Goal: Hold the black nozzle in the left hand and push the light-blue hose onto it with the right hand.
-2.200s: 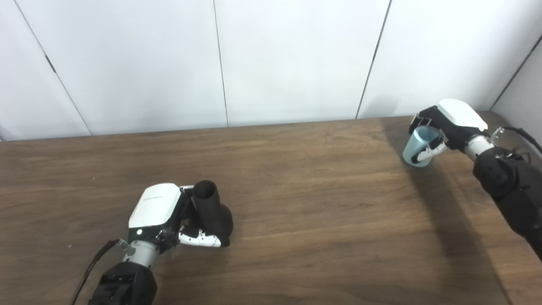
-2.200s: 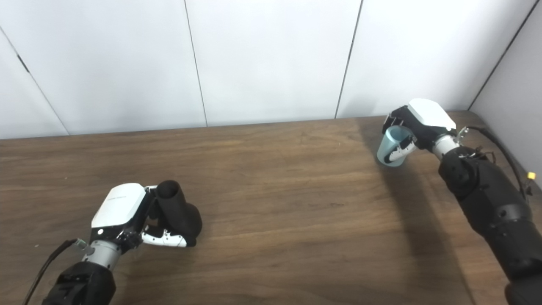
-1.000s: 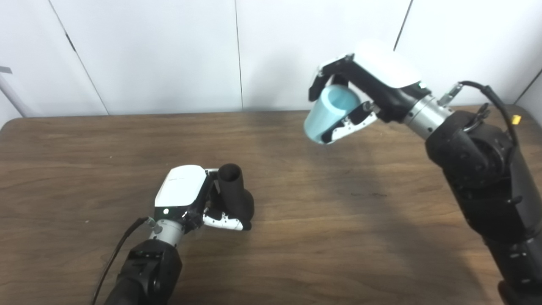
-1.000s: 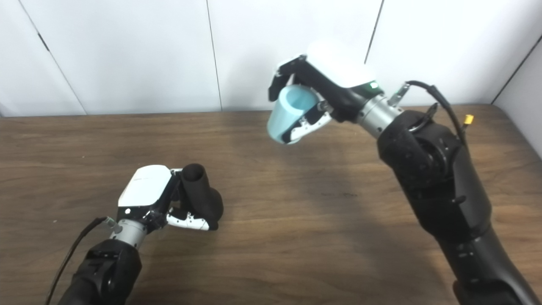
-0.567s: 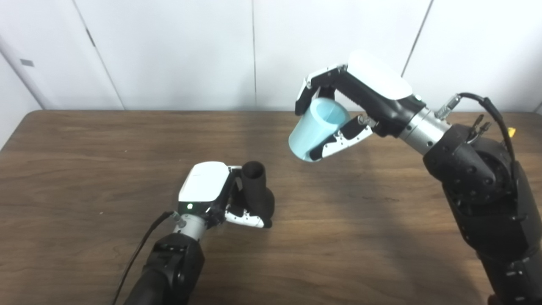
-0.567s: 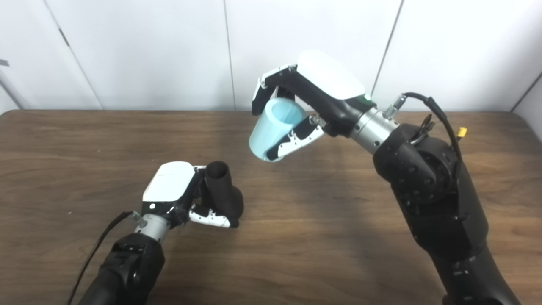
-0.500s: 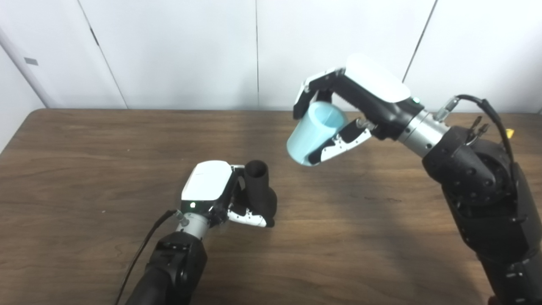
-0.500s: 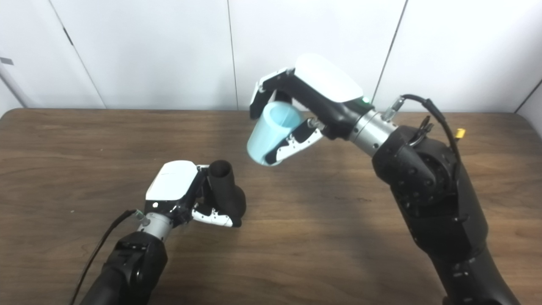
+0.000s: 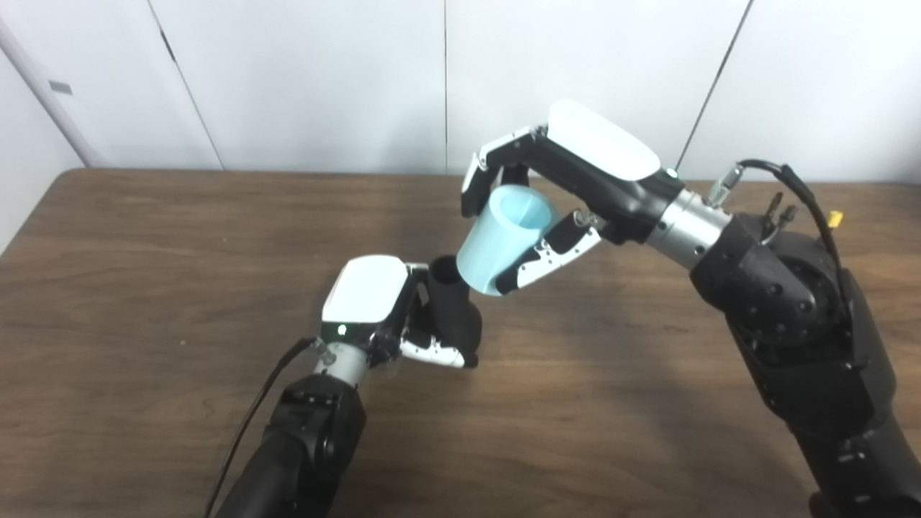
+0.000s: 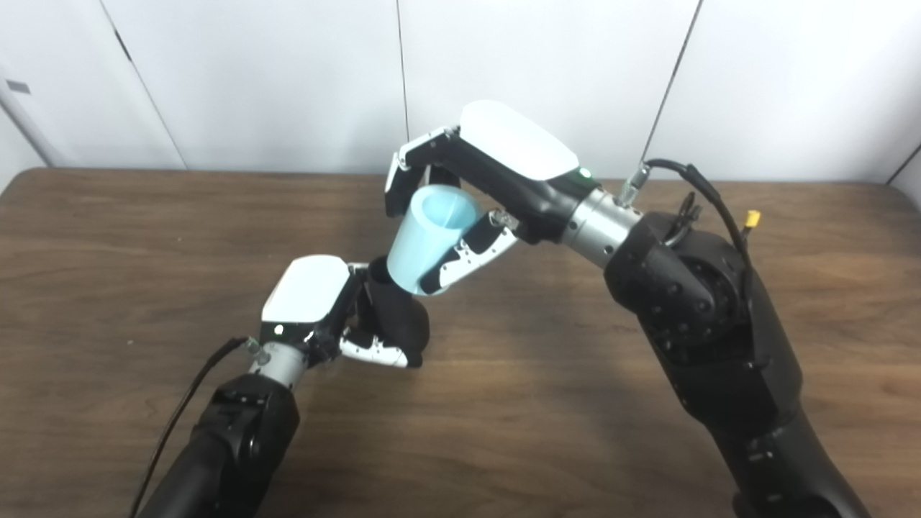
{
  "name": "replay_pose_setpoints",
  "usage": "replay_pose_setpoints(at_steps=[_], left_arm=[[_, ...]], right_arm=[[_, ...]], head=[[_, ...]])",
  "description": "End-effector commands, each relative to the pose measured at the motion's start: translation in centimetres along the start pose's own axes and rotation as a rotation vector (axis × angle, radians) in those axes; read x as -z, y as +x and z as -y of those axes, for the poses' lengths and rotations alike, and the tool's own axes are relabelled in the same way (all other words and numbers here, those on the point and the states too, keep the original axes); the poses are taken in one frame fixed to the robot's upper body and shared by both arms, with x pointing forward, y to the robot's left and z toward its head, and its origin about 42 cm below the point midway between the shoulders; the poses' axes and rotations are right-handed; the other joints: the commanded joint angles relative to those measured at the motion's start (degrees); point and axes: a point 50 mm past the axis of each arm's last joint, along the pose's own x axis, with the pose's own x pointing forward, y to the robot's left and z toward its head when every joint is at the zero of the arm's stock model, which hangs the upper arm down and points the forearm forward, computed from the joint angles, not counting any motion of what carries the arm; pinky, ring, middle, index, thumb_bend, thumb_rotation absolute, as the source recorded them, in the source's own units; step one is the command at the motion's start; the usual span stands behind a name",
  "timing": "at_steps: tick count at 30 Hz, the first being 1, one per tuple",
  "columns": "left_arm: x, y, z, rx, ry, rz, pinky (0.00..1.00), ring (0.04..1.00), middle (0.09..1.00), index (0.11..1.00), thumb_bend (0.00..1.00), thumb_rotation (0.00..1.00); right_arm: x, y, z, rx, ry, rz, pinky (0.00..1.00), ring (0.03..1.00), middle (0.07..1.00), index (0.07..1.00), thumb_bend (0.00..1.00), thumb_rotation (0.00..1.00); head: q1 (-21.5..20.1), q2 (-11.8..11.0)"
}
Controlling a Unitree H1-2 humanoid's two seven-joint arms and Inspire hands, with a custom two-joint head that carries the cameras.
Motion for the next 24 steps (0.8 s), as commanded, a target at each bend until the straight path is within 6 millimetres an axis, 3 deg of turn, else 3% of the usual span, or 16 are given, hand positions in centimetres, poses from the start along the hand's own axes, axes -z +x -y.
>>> replay_pose_setpoints(at_steps=[1,9,13,24], left_arm=[[-0.6,0.6,-0.3,-0.018,0.023,0.015,0.34,0.449,0.41,0.498,0.52,0.0],[-1.5,0.2,-0.1,-0.005,0.008,0.024,0.4,0.502,0.467,0.49,0.53,0.0],[-2.1,-0.1,0.0,-0.004,0.026,0.039,0.34,0.458,0.421,0.495,0.52,0.0],[-2.5,-0.3,0.2,0.013,0.038,0.056,0.34,0.456,0.42,0.497,0.52,0.0]], right_arm=[[-0.6,0.8,0.9,0.044,-0.035,0.052,0.32,0.364,0.498,0.513,0.51,0.0],[-0.5,1.8,-0.1,0.054,-0.041,0.075,0.29,0.354,0.492,0.53,0.51,0.0],[-0.3,1.8,0.0,0.054,-0.049,0.073,0.29,0.353,0.491,0.531,0.51,0.0],[0.1,1.1,0.8,0.051,-0.085,0.042,0.3,0.363,0.504,0.517,0.51,0.0]], head=[[0.08,0.07],[0.18,0.22],[0.19,0.34],[0.04,0.68]])
